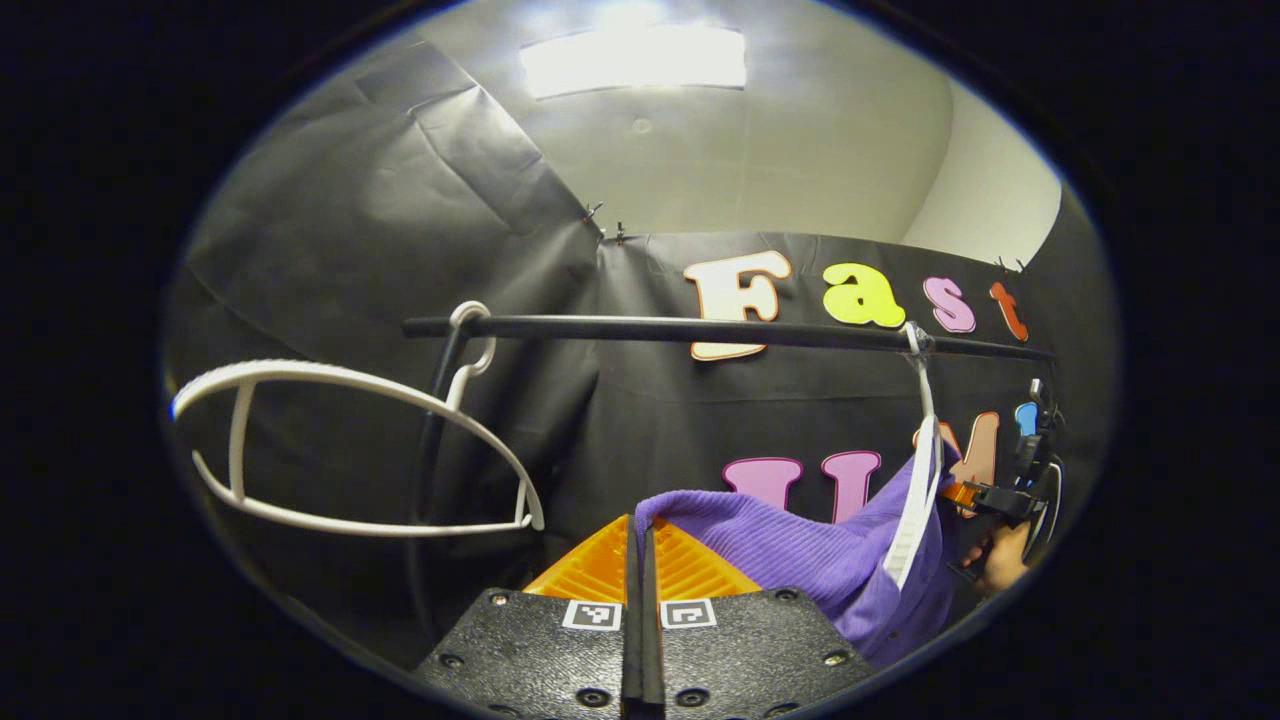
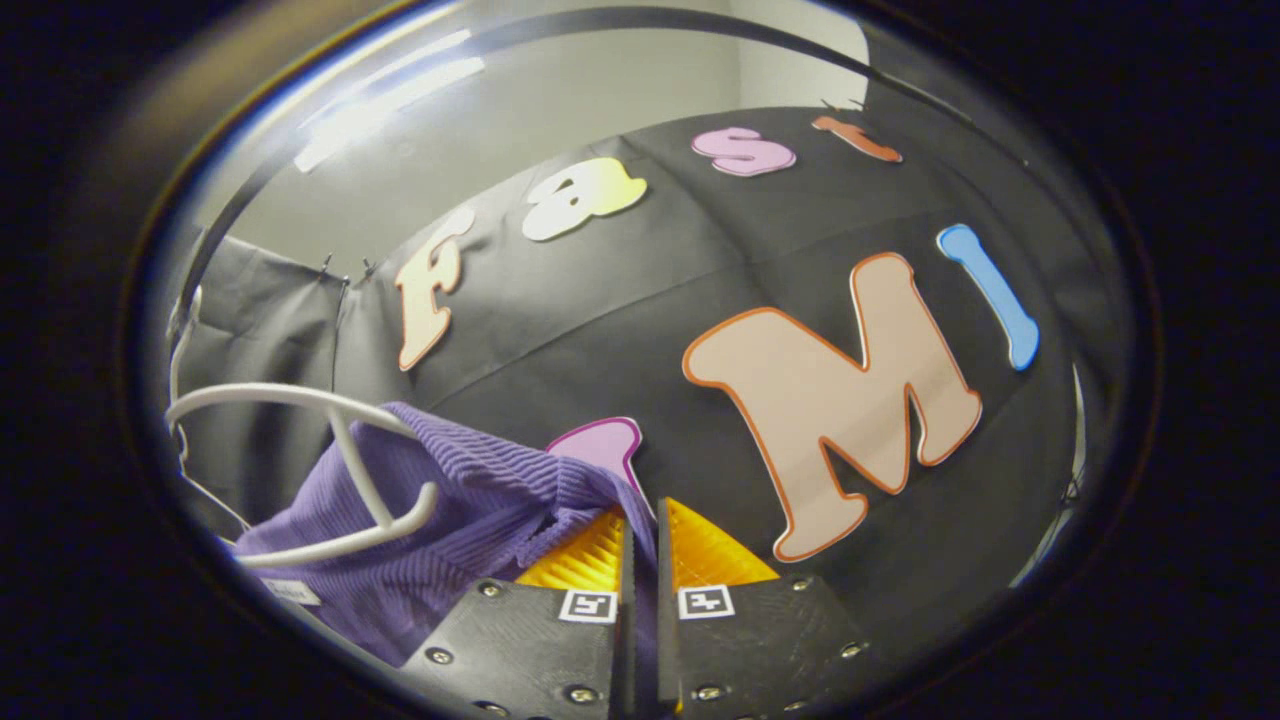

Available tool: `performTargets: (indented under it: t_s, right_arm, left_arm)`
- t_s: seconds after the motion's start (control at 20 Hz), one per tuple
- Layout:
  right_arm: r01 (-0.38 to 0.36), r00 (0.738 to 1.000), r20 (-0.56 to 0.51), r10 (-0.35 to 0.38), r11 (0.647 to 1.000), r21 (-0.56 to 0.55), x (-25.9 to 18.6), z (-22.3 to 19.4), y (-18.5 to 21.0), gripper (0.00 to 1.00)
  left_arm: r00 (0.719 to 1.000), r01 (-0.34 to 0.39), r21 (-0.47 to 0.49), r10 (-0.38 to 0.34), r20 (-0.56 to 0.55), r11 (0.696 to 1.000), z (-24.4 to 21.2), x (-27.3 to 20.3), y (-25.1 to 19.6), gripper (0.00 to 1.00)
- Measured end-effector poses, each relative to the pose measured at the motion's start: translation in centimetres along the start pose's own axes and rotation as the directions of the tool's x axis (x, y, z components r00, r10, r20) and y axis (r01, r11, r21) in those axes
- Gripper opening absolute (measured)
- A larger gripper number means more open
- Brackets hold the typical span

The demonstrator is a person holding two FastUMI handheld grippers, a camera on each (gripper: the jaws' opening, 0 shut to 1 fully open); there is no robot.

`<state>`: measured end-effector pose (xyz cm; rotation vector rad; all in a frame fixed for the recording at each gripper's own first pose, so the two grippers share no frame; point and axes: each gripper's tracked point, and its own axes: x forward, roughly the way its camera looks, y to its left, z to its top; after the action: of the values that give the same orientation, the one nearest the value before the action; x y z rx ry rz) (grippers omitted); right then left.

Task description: Grasp the clothes on the hanger with both hands and then place them into the laundry hamper below.

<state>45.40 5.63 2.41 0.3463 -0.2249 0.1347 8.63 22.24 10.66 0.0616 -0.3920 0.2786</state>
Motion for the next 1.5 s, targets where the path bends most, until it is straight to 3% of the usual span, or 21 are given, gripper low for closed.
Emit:
performTargets:
  t_s: [0.2,0.4,0.45,0.6,0.75,0.95,1.2,1.5]
  right_arm:
    - [-0.001,0.990,-0.137,0.020,0.990,0.139,2.0,-3.7,-0.7,0.08]
    - [0.014,0.975,-0.221,0.011,0.994,0.110,-0.5,-10.4,-2.2,0.08]
    - [0.006,0.976,-0.219,0.014,0.996,0.092,-1.7,-11.1,-2.1,0.03]
    - [-0.019,0.979,-0.198,0.036,0.996,0.083,-6.1,-11.9,-0.8,0.01]
    - [-0.043,0.980,-0.195,0.046,0.999,0.021,-10.0,-11.0,0.8,0.02]
    - [-0.071,0.982,-0.180,0.064,0.997,-0.033,-15.1,-8.4,3.2,0.02]
    - [-0.115,0.965,-0.242,0.105,0.993,-0.029,-22.8,-9.0,6.3,0.01]
    - [-0.081,0.912,-0.403,0.071,0.997,-0.006,-30.1,-16.0,4.4,0.01]
  left_arm:
    - [1.000,-0.014,-0.001,0.014,-0.013,1.000,-1.7,2.2,0.2,0.00]
    - [0.996,-0.044,0.016,0.045,-0.081,0.999,-7.7,0.8,1.0,0.00]
    - [0.992,-0.037,-0.013,0.035,-0.124,0.999,-9.5,0.0,0.6,0.00]
    - [0.979,-0.020,-0.057,0.008,-0.202,0.998,-13.1,-2.1,-0.7,0.00]
    - [0.984,-0.011,-0.028,0.006,-0.176,1.000,-12.2,-4.0,-0.9,0.00]
    - [0.982,-0.008,-0.093,-0.010,-0.188,0.996,-10.5,-6.3,-2.0,0.00]
    - [0.972,0.075,-0.137,-0.103,-0.210,0.988,-10.7,-10.2,-6.8,0.00]
    - [0.935,0.201,-0.185,-0.245,-0.257,0.962,-13.8,-13.3,-14.6,0.00]
